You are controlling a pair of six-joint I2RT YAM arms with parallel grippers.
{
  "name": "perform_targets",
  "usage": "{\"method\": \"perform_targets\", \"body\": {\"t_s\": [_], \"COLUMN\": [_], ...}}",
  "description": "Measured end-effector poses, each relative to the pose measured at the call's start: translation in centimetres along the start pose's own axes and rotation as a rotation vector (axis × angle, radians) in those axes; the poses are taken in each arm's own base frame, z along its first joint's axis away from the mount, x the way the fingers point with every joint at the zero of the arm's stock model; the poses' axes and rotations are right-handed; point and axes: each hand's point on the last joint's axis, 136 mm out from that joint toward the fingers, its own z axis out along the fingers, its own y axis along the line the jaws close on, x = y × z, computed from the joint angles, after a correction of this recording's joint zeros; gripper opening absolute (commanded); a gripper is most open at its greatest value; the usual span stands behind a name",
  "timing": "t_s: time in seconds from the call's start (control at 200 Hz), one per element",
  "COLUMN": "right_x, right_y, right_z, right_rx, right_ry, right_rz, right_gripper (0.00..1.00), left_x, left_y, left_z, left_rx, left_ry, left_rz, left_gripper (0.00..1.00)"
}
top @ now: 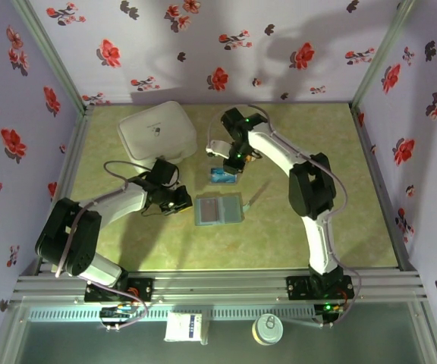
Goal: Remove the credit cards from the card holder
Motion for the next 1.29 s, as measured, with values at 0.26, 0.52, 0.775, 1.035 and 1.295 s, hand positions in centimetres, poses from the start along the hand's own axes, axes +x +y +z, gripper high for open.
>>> {"method": "perform_targets", "body": {"t_s": [0.26,0.52,0.775,1.035,1.295], "right_x": [-0.4,-0.3,-0.7,1.0,0.4], "right_y": [-0.3,3.7,7.6,10.2,11.6], "right_z": [-0.9,1.4,3.0,4.2,4.6], "right_rx": [0.103,0.032,-0.054,-0.14,-0.194], "right_ry": [-0.183,-0.27,-0.26,-0.221,-0.223], "right_rz": [0.445,0.833,1.016,1.154,1.184], "right_gripper": [0.12,0.14,0.16,0.27,0.32], "left_x": [-0.2,0.5,0.8,1.4,1.8], "left_y": [-0.3,-1.1,-1.8,-1.0,-0.4], "left_z": [0.9,2.1,2.4,2.8,2.9], "left_rx": [0.013,0.028,0.05,0.027,0.006], "left_ry": [0.002,0.022,0.019,0.028,0.033], "left_rz": [0.008,0.041,0.055,0.04,0.034], "left_gripper": [0.1,0.09,0.07,0.05,0.04]}}
